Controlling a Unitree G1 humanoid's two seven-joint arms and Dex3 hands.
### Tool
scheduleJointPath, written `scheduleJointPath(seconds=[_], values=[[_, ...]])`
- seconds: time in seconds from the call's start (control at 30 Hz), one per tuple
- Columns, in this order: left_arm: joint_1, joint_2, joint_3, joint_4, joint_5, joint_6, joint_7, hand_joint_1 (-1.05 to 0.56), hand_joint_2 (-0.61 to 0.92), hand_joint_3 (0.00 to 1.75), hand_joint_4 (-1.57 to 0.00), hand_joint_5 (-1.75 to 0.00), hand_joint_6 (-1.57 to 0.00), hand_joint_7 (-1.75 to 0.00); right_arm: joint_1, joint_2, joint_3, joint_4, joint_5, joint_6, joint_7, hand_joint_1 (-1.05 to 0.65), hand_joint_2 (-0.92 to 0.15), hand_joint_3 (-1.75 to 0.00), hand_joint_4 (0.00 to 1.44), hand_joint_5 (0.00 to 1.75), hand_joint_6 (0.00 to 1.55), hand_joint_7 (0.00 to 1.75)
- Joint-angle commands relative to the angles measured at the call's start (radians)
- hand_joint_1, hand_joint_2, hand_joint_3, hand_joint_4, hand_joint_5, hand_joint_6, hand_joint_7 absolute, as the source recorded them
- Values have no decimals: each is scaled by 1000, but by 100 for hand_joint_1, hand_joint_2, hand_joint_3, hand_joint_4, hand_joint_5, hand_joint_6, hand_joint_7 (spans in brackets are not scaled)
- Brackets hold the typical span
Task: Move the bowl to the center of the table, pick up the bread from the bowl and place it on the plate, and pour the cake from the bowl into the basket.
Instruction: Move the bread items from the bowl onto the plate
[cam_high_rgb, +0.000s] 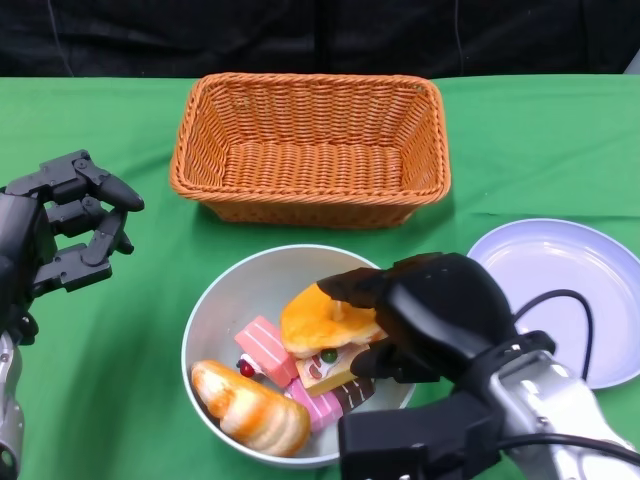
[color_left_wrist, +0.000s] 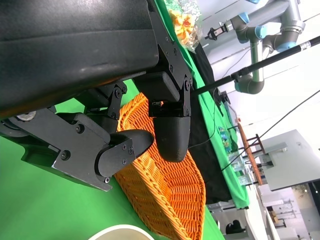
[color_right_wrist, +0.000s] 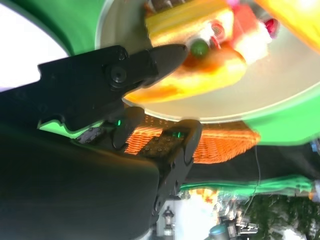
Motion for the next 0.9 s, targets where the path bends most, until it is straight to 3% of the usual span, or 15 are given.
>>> scheduleJointPath(seconds=[0.03,0.43,0.5,0.6,0.73,0.77,0.83,0.9], values=[[10,11,4,-12,-7,-5,1,-9,61,98,-75,-161,-77,-126,-48,-24,42,66,-85,-13,-64,-78,-92,-3,59,3,51,0],[8,16,-3,-7,-7,-6,-13,-6,62,101,-75,-161,-76,-130,-105,-14,115,209,-173,-21,-147,-75,-92,-3,59,2,47,0],[8,17,-4,-4,-6,-7,-14,-5,62,100,-74,-161,-76,-129,-109,-12,117,228,-152,-40,-164,-69,-92,-2,66,5,49,1],[8,18,-6,-1,-2,-15,-14,-5,63,99,-75,-162,-76,-129,-115,-12,119,251,-123,-68,-180,-52,-92,-3,94,17,70,7],[9,20,-9,-1,2,-17,-11,-6,64,98,-75,-162,-77,-129,-123,-13,125,280,-100,-89,-209,-48,-92,-3,100,20,77,7],[9,21,-10,-1,5,-18,-9,-5,64,98,-75,-161,-77,-129,-126,-12,126,297,-90,-100,-226,-41,-92,-3,109,26,88,10],[10,23,-12,0,8,-19,-7,-4,64,99,-75,-161,-77,-129,-132,-12,128,328,-71,-130,-275,-38,-92,-3,113,29,95,10],[8,23,-13,4,7,-17,-7,-5,63,99,-75,-161,-77,-129,-143,-12,128,365,-53,-162,-341,-35,-92,-2,100,68,107,5]])
